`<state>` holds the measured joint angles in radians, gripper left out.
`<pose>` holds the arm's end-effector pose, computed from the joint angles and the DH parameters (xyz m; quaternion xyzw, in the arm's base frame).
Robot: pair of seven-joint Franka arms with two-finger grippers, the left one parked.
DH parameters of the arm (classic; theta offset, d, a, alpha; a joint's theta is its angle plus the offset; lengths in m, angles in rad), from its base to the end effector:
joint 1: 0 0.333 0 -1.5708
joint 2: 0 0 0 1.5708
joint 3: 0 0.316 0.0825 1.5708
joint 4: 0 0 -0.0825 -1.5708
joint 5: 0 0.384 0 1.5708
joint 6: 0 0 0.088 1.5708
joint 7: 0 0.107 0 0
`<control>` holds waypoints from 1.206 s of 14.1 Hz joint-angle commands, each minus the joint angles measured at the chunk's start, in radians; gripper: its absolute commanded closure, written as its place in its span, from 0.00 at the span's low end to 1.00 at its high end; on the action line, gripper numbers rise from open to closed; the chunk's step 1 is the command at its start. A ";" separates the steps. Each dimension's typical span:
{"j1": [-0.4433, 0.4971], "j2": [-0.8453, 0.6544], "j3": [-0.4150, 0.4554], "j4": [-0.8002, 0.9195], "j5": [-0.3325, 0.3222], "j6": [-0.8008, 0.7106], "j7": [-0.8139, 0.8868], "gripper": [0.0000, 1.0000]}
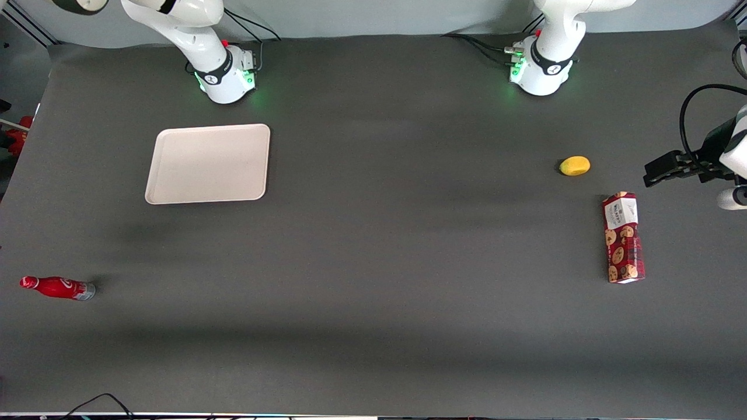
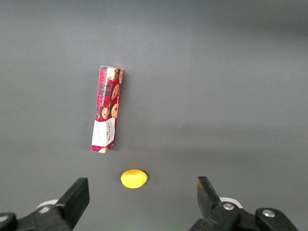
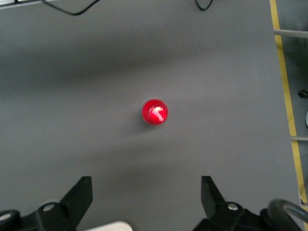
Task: Place coke bottle on tray
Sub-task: 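Lower the right gripper over the bottle's neck and align with it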
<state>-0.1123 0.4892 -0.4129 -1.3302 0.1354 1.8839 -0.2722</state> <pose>0.6416 -0.2919 0.4787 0.9914 -0.1169 0.0369 0.0462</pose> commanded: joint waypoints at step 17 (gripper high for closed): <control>-0.041 0.308 -0.047 0.127 0.282 0.150 -0.199 0.00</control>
<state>-0.1492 0.7520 -0.4496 -1.2702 0.3868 2.0404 -0.4437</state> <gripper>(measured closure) 0.000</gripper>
